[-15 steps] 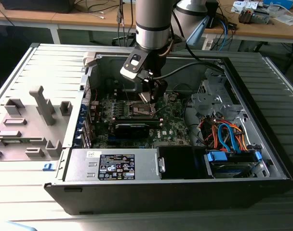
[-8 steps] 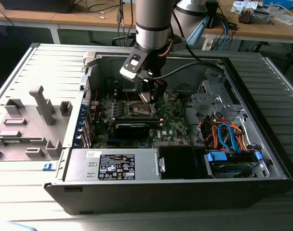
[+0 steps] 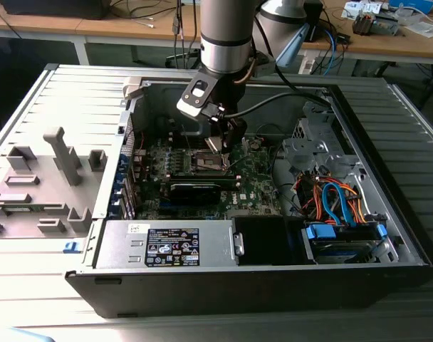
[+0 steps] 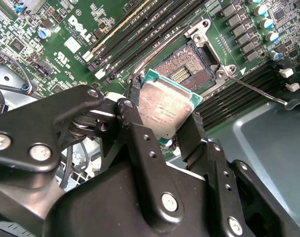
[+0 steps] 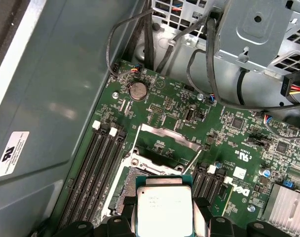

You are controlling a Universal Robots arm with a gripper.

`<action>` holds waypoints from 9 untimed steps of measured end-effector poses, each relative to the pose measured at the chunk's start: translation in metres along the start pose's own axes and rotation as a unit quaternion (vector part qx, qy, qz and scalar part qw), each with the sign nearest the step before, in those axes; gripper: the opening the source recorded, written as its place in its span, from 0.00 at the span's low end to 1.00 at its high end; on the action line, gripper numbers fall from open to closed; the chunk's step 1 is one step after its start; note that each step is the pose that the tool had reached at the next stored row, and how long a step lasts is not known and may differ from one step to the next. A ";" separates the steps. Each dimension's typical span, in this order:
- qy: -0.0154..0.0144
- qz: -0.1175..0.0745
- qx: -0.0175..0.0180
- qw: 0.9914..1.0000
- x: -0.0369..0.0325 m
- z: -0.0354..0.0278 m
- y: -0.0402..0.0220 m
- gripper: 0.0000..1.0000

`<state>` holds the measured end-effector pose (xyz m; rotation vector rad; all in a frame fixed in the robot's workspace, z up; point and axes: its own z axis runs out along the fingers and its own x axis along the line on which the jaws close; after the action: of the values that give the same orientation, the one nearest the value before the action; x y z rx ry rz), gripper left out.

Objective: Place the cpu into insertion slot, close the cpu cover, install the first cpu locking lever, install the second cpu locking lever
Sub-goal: 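Place the cpu into insertion slot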

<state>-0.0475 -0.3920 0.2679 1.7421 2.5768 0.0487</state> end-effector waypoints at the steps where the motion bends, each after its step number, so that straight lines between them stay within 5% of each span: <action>1: 0.000 0.000 0.000 1.000 0.0000 0.0000 0.0000 0.55; 9: 0.000 0.001 0.000 1.000 0.0000 0.0000 0.0000 0.55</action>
<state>-0.0475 -0.3920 0.2679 1.7457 2.5742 0.0486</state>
